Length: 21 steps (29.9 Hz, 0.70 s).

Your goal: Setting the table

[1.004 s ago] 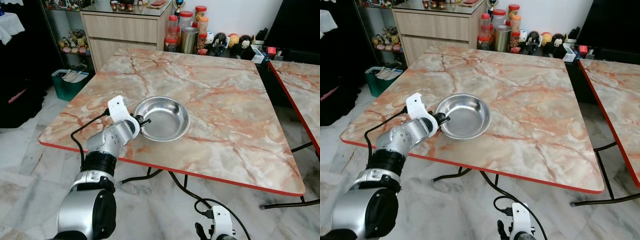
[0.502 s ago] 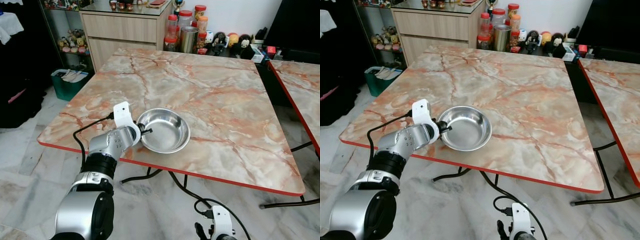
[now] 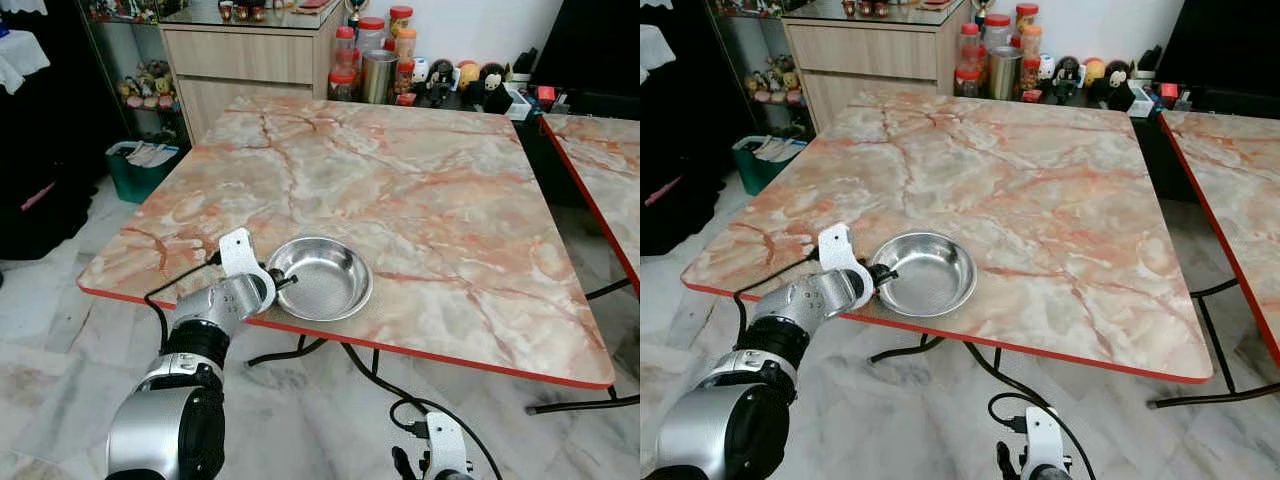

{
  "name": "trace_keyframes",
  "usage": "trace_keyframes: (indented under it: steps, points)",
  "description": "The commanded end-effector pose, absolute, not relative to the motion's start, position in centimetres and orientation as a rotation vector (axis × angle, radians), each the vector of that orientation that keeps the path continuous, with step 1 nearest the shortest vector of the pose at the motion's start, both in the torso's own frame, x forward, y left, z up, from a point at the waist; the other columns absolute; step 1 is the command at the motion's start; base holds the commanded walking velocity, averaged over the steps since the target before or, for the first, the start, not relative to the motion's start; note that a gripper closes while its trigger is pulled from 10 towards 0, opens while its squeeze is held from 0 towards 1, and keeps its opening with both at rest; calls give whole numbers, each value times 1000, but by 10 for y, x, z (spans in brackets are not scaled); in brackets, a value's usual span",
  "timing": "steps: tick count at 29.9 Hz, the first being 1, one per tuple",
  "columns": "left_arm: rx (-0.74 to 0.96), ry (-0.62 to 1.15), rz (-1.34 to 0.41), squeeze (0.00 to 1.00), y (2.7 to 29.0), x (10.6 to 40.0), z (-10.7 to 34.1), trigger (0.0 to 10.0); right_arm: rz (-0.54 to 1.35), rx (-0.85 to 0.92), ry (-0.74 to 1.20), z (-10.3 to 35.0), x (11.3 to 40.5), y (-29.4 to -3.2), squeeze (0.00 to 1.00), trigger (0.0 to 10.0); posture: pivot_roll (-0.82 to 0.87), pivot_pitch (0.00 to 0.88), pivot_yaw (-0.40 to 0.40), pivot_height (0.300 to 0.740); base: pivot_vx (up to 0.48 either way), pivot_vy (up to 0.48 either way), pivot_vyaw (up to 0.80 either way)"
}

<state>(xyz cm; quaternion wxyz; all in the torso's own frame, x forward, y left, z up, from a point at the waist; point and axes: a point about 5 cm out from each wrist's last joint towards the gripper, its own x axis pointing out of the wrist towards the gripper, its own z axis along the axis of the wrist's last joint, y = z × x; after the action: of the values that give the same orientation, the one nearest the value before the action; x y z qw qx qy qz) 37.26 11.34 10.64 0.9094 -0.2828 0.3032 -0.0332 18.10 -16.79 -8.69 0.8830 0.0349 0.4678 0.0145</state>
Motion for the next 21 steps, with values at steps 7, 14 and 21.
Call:
trace_keyframes:
  steps: [7,14,21]
  points:
    - [-637,586,-79,0,109,381,119,10000,19,82,973,-88,179,-168,0,10000,49,0,13,740,0,0,0]
    - [-623,573,-68,0,112,382,120,10000,21,83,974,-88,179,-168,0,10000,51,0,14,740,0,0,0]
    - [-604,575,-67,0,112,382,118,10000,20,83,974,-88,179,-168,0,10000,49,0,12,740,0,0,0]
